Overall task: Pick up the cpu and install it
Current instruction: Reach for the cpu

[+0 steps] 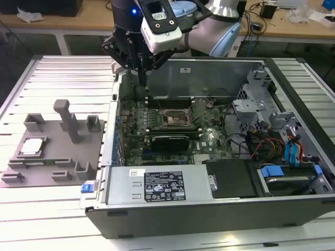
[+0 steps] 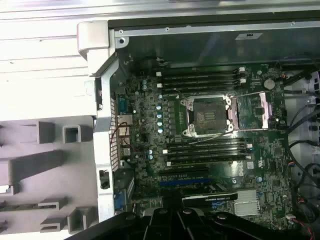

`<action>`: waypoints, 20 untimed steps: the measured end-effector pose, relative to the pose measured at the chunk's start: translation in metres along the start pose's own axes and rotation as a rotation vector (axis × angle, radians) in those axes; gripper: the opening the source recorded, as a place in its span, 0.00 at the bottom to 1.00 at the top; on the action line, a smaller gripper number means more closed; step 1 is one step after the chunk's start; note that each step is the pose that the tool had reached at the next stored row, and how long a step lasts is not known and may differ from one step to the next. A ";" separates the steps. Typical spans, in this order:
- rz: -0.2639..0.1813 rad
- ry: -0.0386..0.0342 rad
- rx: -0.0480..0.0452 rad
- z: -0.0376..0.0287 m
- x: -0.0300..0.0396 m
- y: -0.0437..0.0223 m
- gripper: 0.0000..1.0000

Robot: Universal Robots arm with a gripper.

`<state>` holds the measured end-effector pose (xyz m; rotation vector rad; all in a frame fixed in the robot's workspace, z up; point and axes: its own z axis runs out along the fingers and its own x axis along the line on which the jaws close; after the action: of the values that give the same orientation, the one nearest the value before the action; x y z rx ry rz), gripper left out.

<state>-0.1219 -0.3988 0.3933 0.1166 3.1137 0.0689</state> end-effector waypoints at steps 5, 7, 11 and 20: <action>0.000 0.0000 0.0000 0.0000 0.0000 0.0000 0.11; 0.000 0.0000 0.0000 0.0000 0.0000 0.0000 0.11; 0.000 -0.0001 0.0000 -0.0001 0.0059 -0.0005 0.11; 0.000 -0.0011 -0.0007 -0.0010 0.0384 -0.0029 0.11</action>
<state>-0.1604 -0.3988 0.3933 0.1166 3.1126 0.0699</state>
